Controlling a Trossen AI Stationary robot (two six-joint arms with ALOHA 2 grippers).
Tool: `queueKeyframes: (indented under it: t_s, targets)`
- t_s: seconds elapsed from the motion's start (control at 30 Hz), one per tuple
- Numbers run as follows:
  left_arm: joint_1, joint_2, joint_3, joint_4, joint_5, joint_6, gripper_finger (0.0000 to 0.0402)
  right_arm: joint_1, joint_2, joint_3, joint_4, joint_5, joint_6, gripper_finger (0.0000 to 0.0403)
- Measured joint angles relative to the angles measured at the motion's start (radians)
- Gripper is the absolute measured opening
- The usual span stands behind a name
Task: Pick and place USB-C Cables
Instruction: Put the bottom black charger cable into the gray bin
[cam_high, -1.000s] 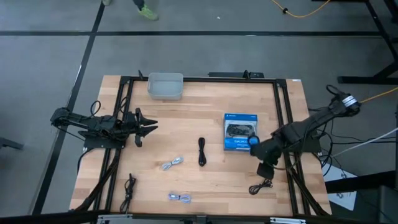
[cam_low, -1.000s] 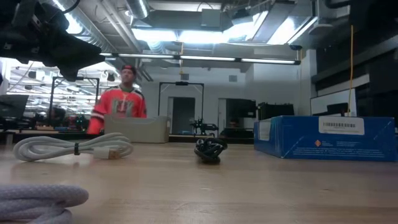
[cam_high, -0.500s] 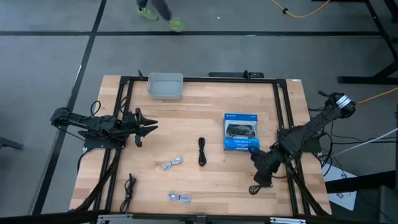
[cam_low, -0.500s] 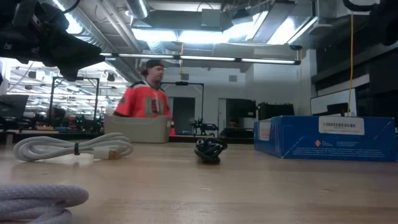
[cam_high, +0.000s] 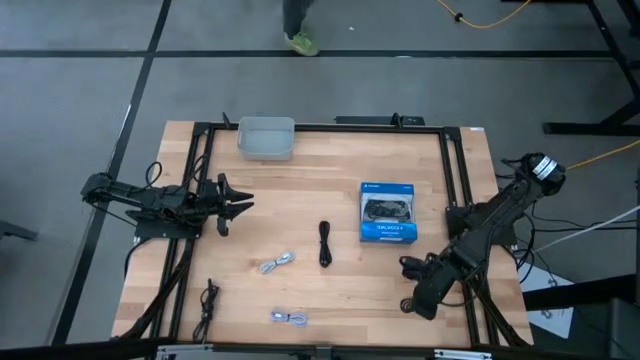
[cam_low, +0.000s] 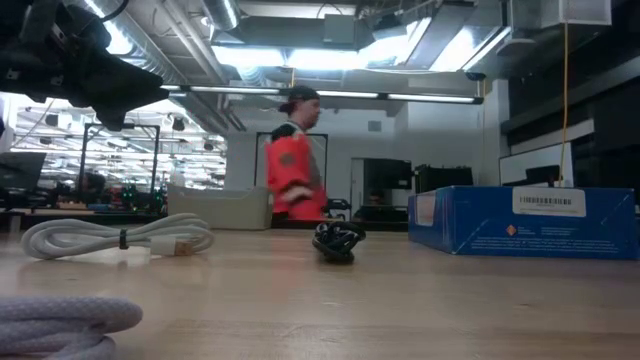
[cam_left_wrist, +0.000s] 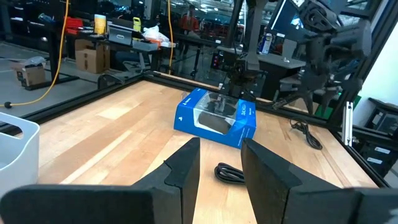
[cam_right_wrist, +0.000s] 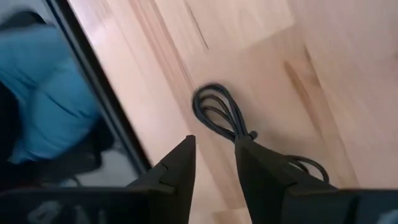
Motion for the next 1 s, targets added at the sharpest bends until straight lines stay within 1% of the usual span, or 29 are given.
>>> queueKeyframes:
  t_s: [0.13, 0.27, 0.37, 0.5, 0.73, 1.0]
  targets:
    - [0.000, 0.000, 0.000, 0.000, 0.000, 0.000, 0.0110, 0.033, 0.071, 0.000, 0.010, -0.006, -0.085, 0.0117]
    - [0.000, 0.000, 0.000, 0.000, 0.000, 0.000, 0.0110, 0.040, 0.129, 0.000, 0.024, -0.047, -0.150, 0.0117]
    - [0.000, 0.000, 0.000, 0.000, 0.000, 0.000, 0.0110, 0.039, 0.160, 0.000, 0.025, -0.054, -0.225, 0.0117]
    - [0.000, 0.000, 0.000, 0.000, 0.000, 0.000, 0.0110, 0.039, 0.179, 0.000, 0.029, -0.053, -0.306, 0.0117]
    - [0.000, 0.000, 0.000, 0.000, 0.000, 0.000, 0.0110, 0.045, 0.183, 0.000, 0.001, -0.053, -0.325, 0.0117]
    - [0.000, 0.000, 0.000, 0.000, 0.000, 0.000, 0.0110, 0.052, 0.191, 0.000, -0.065, -0.045, -0.453, 0.0117]
